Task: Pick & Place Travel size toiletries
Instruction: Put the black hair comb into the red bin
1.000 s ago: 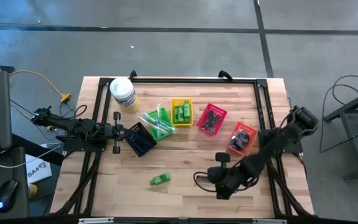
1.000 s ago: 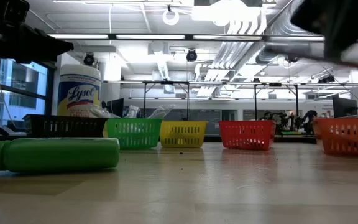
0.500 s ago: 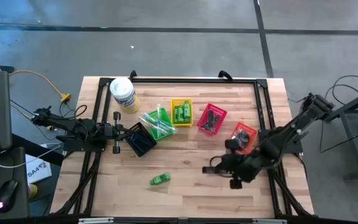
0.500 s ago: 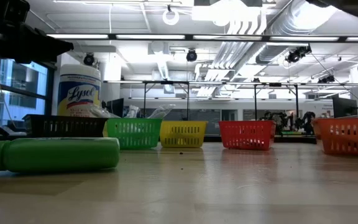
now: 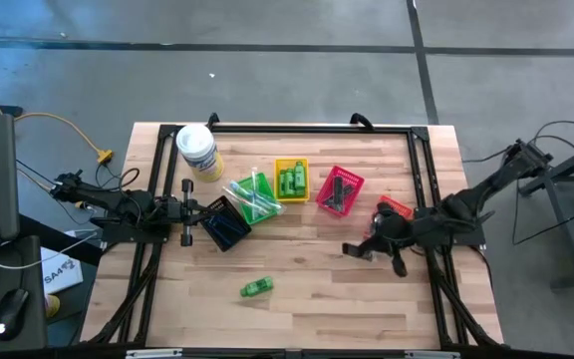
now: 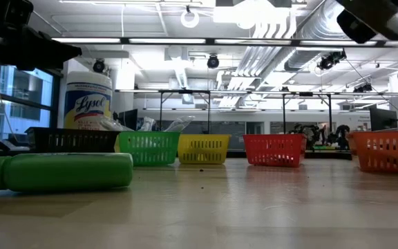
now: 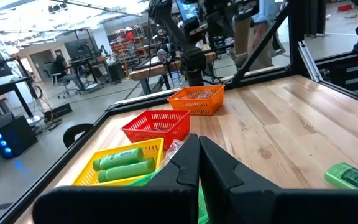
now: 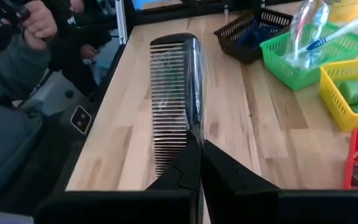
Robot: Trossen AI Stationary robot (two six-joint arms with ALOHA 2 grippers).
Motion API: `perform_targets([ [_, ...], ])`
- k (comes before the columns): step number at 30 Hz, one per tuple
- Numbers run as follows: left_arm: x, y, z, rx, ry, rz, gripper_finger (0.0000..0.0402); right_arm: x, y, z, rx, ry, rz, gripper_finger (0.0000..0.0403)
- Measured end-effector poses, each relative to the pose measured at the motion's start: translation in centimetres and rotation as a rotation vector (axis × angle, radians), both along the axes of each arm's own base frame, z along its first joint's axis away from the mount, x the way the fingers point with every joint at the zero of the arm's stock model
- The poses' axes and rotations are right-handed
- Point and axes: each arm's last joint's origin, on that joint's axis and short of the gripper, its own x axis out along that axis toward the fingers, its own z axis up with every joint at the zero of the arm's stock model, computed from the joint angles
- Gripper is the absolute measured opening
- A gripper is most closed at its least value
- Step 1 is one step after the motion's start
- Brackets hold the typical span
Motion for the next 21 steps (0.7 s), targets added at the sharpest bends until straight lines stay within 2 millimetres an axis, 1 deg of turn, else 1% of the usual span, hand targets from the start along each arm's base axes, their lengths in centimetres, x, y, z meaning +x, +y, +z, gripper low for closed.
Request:
perform_targets([
  [3, 0.0, 0.0, 0.0, -0.002, 0.000, 0.000, 0.0000, -1.1, -0.8, -0.9, 0.000, -0.027, 0.005, 0.0002],
  [11, 0.0, 0.0, 0.0, -0.006, 0.000, 0.000, 0.0000, -3.7, -3.5, -3.5, 0.005, -0.082, -0.087, 0.0002],
  [17, 0.0, 0.0, 0.0, -0.006, 0.000, 0.000, 0.0000, -5.6, -5.1, -4.7, 0.012, -0.215, -0.105, 0.0002],
  [21, 0.0, 0.0, 0.0, -0.006, 0.000, 0.000, 0.0000, -6.6, -5.9, -5.7, 0.028, -0.296, -0.118, 0.0002],
])
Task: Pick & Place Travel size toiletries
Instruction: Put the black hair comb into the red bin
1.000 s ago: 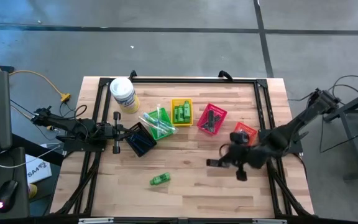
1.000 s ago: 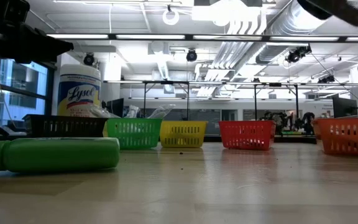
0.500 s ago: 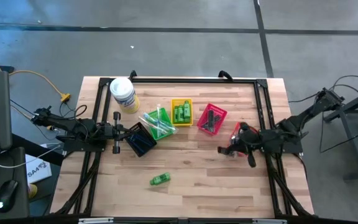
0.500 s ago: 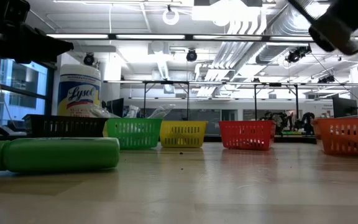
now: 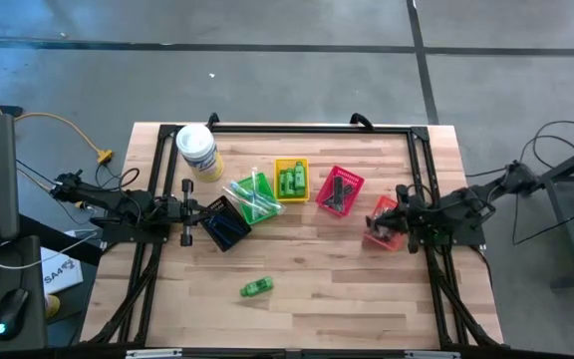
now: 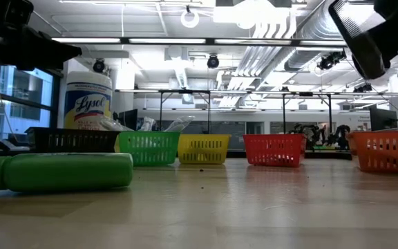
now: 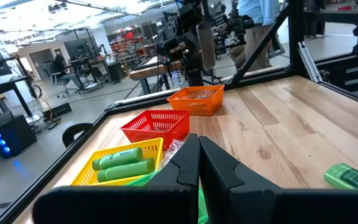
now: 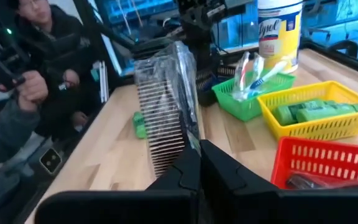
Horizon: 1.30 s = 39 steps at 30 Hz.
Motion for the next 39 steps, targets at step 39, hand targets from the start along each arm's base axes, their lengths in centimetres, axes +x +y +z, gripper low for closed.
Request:
perform_targets([
  [39, 0.0, 0.0, 0.0, 0.000, 0.000, 0.000, 0.0000, -0.9, -1.0, -2.9, 0.039, -0.039, -0.035, 0.0002],
])
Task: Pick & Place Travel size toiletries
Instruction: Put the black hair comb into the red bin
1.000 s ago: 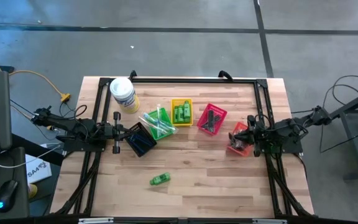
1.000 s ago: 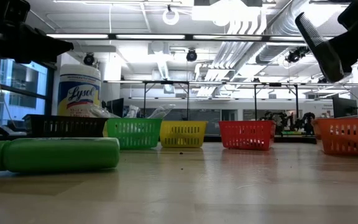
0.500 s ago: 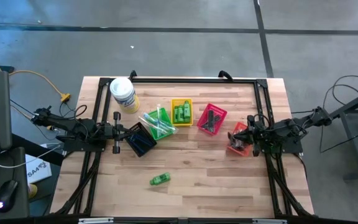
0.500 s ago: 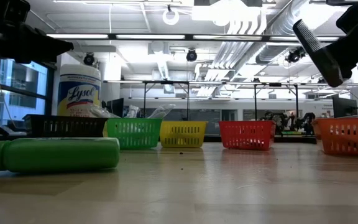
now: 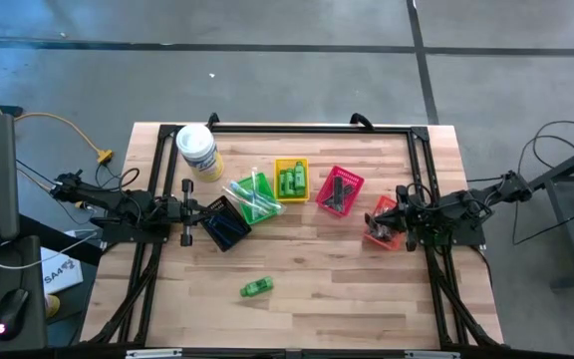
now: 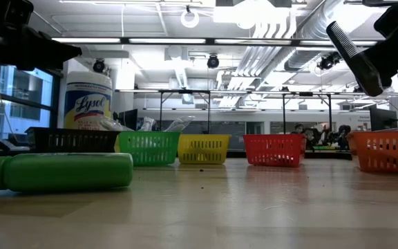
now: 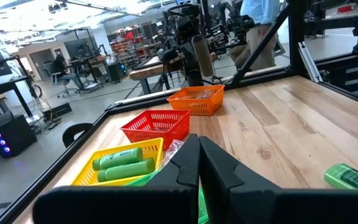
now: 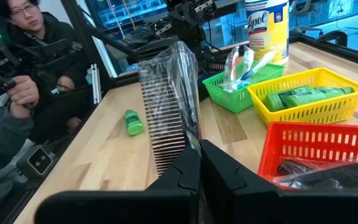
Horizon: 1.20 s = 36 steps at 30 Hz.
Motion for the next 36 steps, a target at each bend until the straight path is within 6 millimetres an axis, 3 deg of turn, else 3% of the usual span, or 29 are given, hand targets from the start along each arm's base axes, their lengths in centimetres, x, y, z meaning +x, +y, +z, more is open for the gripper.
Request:
perform_targets([
  [28, 0.0, 0.0, 0.0, 0.001, -0.004, 0.001, 0.0000, 0.0, -0.1, -0.1, 0.029, 0.012, -0.031, 0.0002],
  [36, 0.0, 0.0, 0.1, -0.003, -0.017, 0.004, 0.0000, 0.1, -0.2, 2.4, 0.023, -0.101, -0.071, 0.0002],
])
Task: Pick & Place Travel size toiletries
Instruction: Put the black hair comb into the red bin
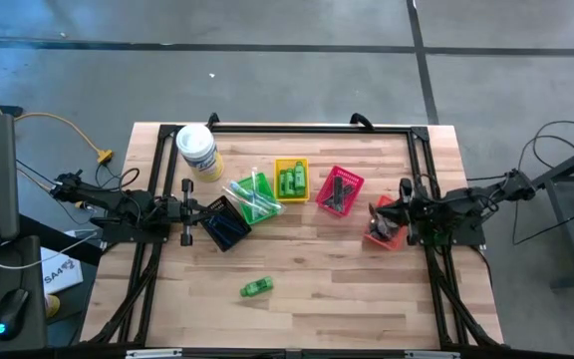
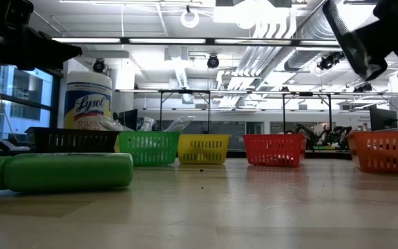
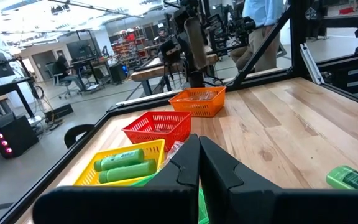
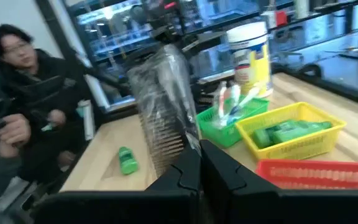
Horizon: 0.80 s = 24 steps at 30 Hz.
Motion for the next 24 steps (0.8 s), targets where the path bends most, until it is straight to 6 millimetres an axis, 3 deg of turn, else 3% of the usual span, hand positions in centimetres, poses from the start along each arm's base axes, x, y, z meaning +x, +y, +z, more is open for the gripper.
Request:
perform_targets([
  [9, 0.0, 0.0, 0.0, -0.001, -0.004, 0.001, 0.0000, 2.5, -0.4, 3.2, 0.000, 0.112, -0.135, 0.0002],
  [19, 0.0, 0.0, 0.0, -0.002, -0.002, 0.000, 0.0000, 8.1, -2.5, 7.4, 0.053, 0.219, -0.355, 0.0002],
  [24, 0.0, 0.0, 0.0, -0.007, 0.009, -0.001, 0.0000, 10.5, -4.0, 8.0, 0.114, 0.272, -0.407, 0.0002],
])
